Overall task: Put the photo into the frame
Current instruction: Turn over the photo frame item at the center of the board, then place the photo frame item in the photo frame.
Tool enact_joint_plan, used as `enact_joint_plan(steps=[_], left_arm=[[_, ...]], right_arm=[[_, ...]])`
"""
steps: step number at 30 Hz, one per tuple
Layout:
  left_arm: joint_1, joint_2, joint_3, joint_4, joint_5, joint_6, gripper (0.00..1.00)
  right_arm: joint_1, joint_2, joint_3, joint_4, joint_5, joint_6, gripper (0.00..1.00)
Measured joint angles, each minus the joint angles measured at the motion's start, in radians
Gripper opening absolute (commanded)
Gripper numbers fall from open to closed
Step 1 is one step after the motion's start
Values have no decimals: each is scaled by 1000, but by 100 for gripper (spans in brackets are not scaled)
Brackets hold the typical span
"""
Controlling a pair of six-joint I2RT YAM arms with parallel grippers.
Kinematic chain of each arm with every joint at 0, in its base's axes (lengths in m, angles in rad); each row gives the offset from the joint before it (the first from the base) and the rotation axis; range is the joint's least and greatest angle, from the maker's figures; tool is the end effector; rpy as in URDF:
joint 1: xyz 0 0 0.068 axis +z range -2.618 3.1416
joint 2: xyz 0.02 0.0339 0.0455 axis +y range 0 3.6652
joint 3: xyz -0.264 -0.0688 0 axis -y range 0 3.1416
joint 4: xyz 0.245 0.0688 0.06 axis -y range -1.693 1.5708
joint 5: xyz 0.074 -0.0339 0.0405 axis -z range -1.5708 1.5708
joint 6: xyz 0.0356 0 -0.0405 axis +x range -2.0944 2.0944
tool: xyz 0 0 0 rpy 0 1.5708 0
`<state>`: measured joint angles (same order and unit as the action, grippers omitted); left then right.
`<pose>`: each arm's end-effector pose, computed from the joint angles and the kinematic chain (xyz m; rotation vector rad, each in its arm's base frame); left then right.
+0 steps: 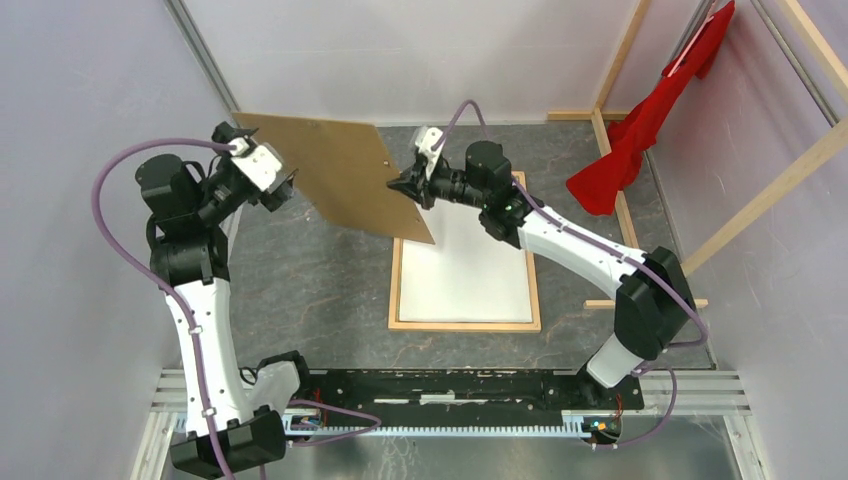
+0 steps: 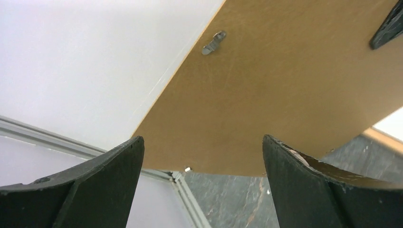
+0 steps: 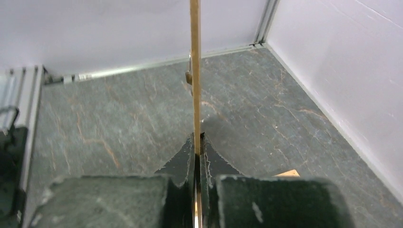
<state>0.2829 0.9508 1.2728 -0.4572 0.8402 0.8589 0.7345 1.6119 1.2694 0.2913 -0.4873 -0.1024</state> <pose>0.1773 0.0239 0.4496 1.0195 1.3139 0.1487 0.2761 0.2718 0.3461 -1.0227 1.3443 0.8738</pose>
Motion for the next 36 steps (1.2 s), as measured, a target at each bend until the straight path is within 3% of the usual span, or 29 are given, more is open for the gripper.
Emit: enact_joint_plan(steps=[9, 17, 22, 28, 36], left_arm=[[10, 59, 52, 197, -31, -361, 100], [19, 83, 53, 206, -59, -426, 100], [19, 93, 37, 154, -72, -423, 98], [19, 138, 1, 31, -79, -398, 95], [-17, 195, -95, -121, -116, -382, 98]], right_arm=[[-150, 85, 208, 37, 13, 422, 0], [-348, 127, 274, 45, -103, 853, 0], [-450, 128, 131, 146, -190, 1125, 0], [-528, 72, -69, 126, -196, 1234, 0], [-668, -140, -352, 192, -209, 1337, 0]])
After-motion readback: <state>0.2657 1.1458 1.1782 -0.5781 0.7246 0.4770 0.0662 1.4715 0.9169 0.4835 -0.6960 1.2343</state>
